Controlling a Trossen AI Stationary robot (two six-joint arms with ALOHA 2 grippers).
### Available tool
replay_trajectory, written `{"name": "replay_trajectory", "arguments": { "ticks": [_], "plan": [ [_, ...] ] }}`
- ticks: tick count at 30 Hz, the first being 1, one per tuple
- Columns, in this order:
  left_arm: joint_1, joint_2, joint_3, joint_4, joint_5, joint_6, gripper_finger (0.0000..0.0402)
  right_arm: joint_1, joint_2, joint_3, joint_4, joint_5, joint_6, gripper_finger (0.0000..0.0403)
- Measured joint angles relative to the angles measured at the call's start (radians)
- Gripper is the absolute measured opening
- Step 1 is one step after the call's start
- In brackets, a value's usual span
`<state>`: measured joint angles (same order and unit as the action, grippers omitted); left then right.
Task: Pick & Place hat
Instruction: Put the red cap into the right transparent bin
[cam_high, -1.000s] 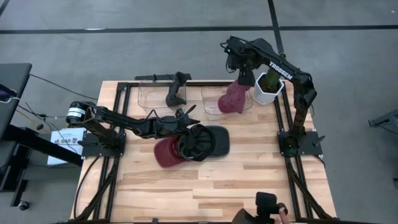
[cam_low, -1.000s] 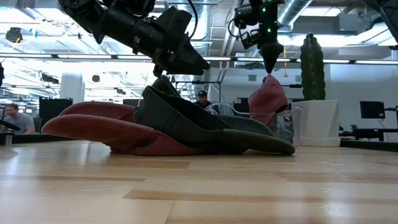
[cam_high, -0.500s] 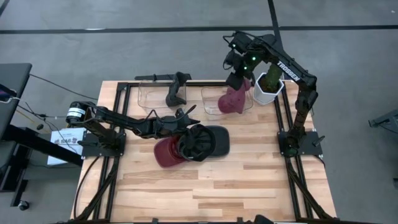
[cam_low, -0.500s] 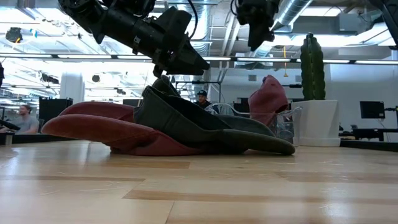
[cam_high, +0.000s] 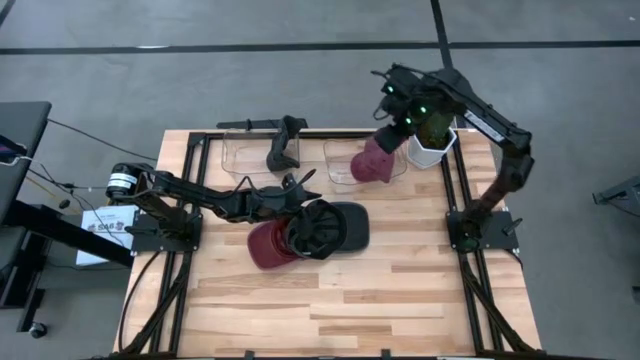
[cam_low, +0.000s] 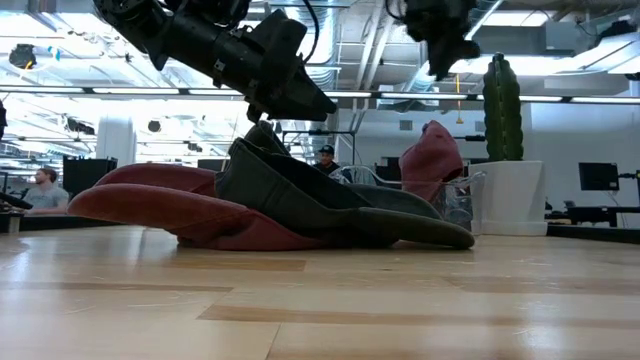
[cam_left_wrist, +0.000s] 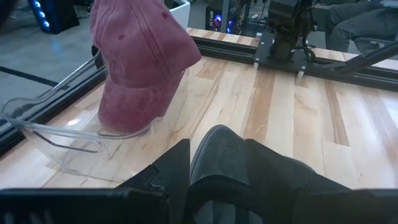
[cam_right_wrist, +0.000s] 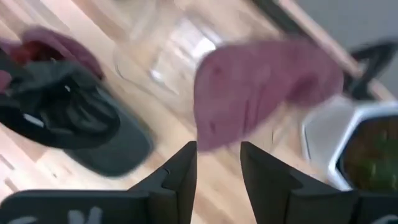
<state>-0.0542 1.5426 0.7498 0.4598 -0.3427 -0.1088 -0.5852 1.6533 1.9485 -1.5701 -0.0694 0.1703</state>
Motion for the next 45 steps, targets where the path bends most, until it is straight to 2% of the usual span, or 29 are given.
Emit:
{"name": "replay_trajectory", "arguments": {
  "ticks": [6, 10, 14, 18, 21, 27, 41, 45],
  "plan": [
    [0.009, -0.052, 0.000, 0.003, 0.070, 0.027, 0.0149, 0.035, -0.182, -0.297, 0.151, 0.058, 0.136, 0.0137],
    [0.002, -0.091, 0.000, -0.005, 0.128, 0.061, 0.0149, 0.061, -0.312, -0.522, 0.347, 0.057, 0.204, 0.0159],
    [-0.007, -0.114, 0.000, -0.013, 0.136, 0.100, 0.0149, 0.068, -0.431, -0.731, 0.584, 0.069, 0.287, 0.0177],
    [-0.007, -0.124, 0.000, -0.010, 0.136, 0.123, 0.0149, 0.047, -0.506, -0.860, 0.748, 0.074, 0.327, 0.0190],
    [-0.007, -0.126, 0.000, -0.009, 0.135, 0.136, 0.0149, 0.011, -0.531, -0.893, 0.789, 0.078, 0.321, 0.0196],
    [-0.006, -0.146, 0.000, -0.005, 0.136, 0.147, 0.0149, -0.033, -0.507, -0.894, 0.813, 0.152, 0.246, 0.0203],
    [-0.006, -0.150, 0.000, 0.005, 0.136, 0.183, 0.0149, -0.059, -0.366, -0.894, 0.939, 0.146, 0.188, 0.0203],
    [-0.006, -0.150, 0.000, 0.005, 0.135, 0.183, 0.0149, -0.066, -0.363, -0.894, 0.939, 0.147, 0.193, 0.0186]
  ]
}}
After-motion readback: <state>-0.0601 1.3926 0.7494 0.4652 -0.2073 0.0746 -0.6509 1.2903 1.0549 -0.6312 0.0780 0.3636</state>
